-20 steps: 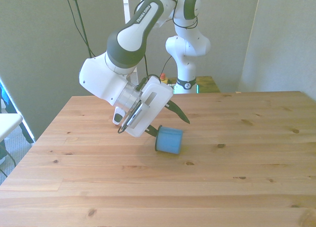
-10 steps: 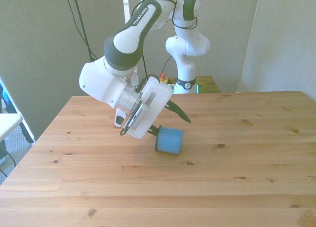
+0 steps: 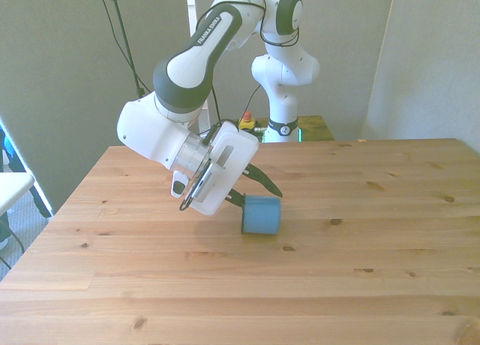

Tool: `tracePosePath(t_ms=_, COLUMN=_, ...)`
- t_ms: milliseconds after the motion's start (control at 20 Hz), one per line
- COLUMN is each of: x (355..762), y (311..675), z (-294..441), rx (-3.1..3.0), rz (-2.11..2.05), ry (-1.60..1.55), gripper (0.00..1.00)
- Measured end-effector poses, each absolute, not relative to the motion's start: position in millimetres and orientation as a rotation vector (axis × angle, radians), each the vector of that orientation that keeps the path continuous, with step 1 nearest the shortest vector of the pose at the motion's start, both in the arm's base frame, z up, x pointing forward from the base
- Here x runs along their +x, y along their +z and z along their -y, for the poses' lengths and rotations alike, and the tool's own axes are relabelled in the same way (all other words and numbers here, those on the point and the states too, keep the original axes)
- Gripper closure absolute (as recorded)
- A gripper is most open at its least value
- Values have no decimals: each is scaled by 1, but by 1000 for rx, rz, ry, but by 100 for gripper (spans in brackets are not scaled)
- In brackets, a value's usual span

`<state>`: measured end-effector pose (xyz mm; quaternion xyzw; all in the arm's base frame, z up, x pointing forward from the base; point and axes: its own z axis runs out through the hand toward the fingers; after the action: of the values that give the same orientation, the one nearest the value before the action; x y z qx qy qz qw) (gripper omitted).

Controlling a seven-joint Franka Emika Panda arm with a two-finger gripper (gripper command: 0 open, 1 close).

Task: Flip the mug upright

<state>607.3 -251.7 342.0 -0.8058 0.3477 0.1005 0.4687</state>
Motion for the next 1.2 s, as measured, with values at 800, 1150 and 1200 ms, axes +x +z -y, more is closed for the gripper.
tracePosePath(t_ms=800, x=608, y=364, z=251, rx=-2023, rz=-864, ry=227, gripper=100)
tracePosePath(t_ms=1150, x=586, y=435, z=188, rx=-2332, rz=-1019, ry=63, gripper=100)
tracePosePath(t_ms=1200, x=580, y=441, z=177, rx=-2378, rz=-1043, ry=37, gripper=100)
